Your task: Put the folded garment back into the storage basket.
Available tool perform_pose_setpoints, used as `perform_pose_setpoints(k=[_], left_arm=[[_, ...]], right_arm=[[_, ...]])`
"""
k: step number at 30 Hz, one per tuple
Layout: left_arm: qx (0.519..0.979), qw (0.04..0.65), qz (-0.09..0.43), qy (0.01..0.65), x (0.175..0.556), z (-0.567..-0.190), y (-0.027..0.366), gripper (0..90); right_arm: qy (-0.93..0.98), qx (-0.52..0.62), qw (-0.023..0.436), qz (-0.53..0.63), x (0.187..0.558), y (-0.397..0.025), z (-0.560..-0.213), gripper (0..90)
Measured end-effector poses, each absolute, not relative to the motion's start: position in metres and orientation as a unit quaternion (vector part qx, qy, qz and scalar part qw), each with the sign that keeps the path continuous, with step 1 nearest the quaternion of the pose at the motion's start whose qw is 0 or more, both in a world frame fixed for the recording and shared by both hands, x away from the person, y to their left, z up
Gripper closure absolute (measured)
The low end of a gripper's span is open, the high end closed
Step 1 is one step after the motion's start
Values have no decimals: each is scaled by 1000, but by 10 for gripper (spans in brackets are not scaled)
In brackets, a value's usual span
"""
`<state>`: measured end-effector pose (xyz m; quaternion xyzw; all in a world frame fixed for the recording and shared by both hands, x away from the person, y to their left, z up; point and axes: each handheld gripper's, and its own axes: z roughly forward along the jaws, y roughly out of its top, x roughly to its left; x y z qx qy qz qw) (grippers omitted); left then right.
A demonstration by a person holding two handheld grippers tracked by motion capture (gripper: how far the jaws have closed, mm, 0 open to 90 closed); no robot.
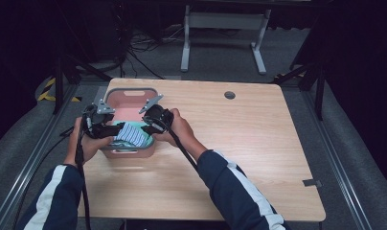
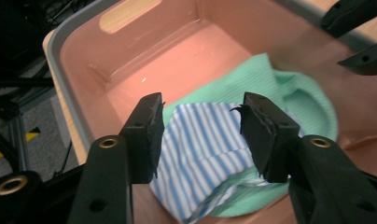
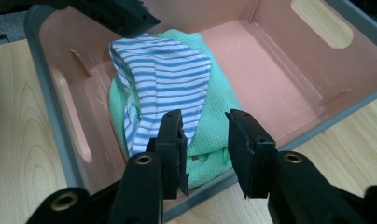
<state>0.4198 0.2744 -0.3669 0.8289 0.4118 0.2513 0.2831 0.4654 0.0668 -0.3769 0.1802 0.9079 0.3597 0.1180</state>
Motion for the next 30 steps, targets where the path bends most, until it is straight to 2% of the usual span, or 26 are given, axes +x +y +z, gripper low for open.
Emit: perform_pose_setpoints(k=[7,10,15,30], left_arm=[[825,299,261,403,410,-357,262,425],[821,311,266,398,406,-353,256,354],[827,310,264,388,401,-349,243,307],[832,326,270,360,387,-344,225,264]], right_arm=[[908,175,133,357,461,56,-372,597],[908,175,145,353,458,46,-367,557],[907,176,159,348,456,35,-363,526],[903,188,183,340,448,2,-357,457]])
